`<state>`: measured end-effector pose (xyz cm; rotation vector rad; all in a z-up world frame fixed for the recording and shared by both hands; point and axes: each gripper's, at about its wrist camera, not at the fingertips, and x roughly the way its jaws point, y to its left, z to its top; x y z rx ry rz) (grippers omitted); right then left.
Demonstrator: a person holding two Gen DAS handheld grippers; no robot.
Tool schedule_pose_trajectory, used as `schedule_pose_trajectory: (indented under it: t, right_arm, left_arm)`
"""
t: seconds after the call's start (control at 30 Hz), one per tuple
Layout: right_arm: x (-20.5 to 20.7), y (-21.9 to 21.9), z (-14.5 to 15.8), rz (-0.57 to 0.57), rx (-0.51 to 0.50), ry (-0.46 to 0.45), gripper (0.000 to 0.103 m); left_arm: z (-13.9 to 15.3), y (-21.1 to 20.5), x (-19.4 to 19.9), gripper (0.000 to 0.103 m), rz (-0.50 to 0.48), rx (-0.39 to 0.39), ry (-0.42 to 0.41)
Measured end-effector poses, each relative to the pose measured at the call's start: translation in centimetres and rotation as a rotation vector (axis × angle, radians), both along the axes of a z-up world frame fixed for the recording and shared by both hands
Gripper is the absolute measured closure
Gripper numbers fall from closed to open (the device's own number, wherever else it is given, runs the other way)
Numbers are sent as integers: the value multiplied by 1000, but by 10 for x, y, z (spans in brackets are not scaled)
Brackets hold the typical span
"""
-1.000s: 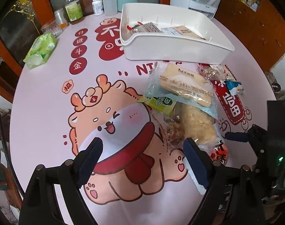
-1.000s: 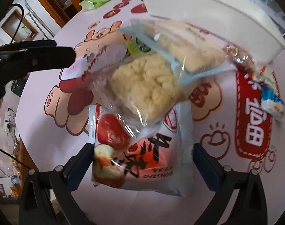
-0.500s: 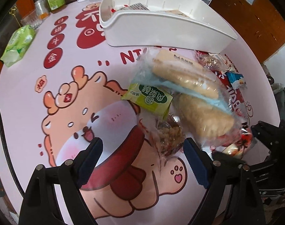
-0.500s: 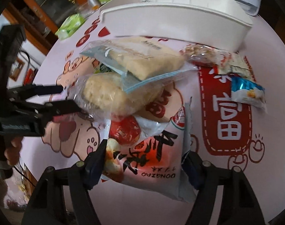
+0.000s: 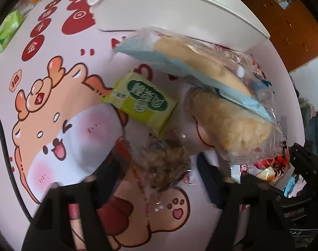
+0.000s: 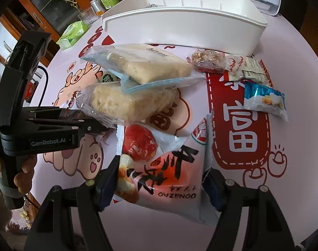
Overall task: Organize snacks
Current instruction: 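Grasp the clear nut bag with the left tool while the right grasps the red-printed white bag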
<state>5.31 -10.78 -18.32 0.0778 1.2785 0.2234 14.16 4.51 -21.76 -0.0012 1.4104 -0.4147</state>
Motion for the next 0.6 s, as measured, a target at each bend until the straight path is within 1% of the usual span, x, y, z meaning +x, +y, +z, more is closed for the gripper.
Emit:
schedule_pose_trajectory:
  t: [0.03, 0.1, 0.17, 0.27, 0.4, 0.5, 0.6]
  right_arm:
    - [-1, 0, 1, 1, 0, -1, 32]
    - [0, 3, 1, 3, 0, -5, 32]
    - [-2, 3, 4, 10, 0, -10, 32]
    - [-6, 3, 12, 24, 7, -24, 33]
    - [-15, -2, 27, 45, 15, -49, 33]
    - [-22, -7, 40, 61, 16, -75, 33]
    - [-28, -12, 54, 67, 25, -104, 33]
  left_arm:
    - [0, -4, -2, 60, -7, -6, 4]
    - [0, -6, -4, 61, 7, -2, 1]
    - [3, -5, -8, 65, 22, 0, -16]
    - [6, -4, -18, 65, 38, 24, -12]
    - [21, 6, -39, 65, 51, 25, -17]
    - [43, 10, -57, 65, 50, 28, -45]
    - [72, 10, -71, 65, 47, 24, -88]
